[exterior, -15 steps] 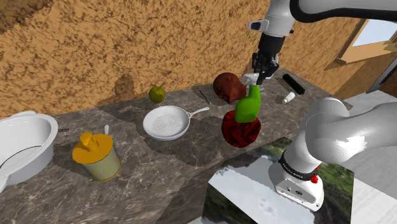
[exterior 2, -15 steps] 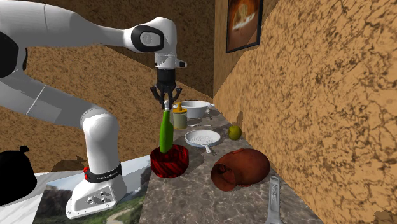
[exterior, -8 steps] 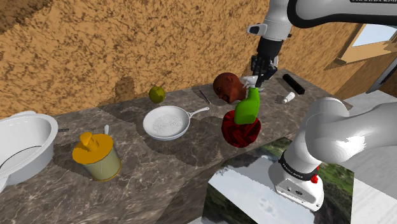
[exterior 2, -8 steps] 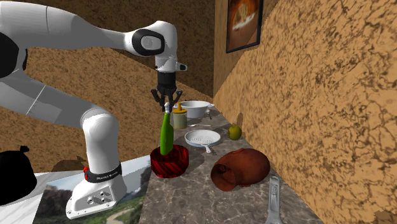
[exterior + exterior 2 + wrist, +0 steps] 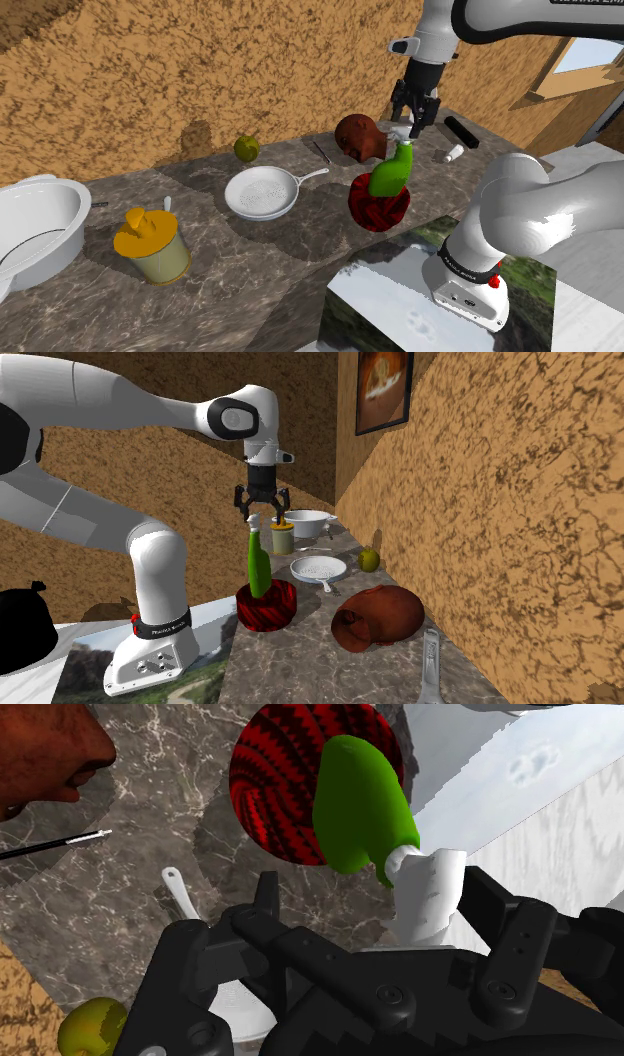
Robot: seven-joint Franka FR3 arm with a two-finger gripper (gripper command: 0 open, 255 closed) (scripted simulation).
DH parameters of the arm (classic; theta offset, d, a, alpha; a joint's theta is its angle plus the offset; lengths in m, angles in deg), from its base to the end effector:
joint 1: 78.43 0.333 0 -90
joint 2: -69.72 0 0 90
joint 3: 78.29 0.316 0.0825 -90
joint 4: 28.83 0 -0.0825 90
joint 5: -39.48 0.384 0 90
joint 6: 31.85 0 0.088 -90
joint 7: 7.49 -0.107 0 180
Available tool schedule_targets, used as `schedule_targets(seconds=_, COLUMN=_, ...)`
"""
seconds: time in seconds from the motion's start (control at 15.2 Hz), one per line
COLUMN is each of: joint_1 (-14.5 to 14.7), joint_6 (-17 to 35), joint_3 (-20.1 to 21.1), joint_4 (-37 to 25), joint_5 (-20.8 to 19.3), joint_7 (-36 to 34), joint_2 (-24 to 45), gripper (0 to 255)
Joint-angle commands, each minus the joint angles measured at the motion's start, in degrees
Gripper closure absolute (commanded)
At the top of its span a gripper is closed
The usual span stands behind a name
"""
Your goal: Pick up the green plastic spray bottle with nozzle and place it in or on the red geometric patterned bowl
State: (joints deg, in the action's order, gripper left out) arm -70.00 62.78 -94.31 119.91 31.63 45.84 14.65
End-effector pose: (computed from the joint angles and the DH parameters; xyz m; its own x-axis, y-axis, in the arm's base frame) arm 0.2693 -0.0620 0.5215 0.6008 0.7960 0.0733 0.7994 -0.5983 -0.0548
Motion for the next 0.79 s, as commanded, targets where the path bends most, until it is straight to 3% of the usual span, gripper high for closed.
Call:
schedule_targets(seconds=0.0, joint_1=0.2, joint_6=-1.7, joint_3=0.2, joint_4=-2.1, joint_5=0.2, joint_7=0.1, joint_2=0.4, gripper=0)
schedule_targets(seconds=0.2, joint_1=0.6, joint_6=-6.4, joint_3=0.7, joint_4=-8.2, joint_5=0.9, joint_7=0.2, joint_2=1.8, gripper=0)
schedule_targets(seconds=0.73, joint_1=0.6, joint_6=-6.4, joint_3=0.7, joint_4=-8.2, joint_5=0.9, joint_7=0.2, joint_2=1.8, gripper=0)
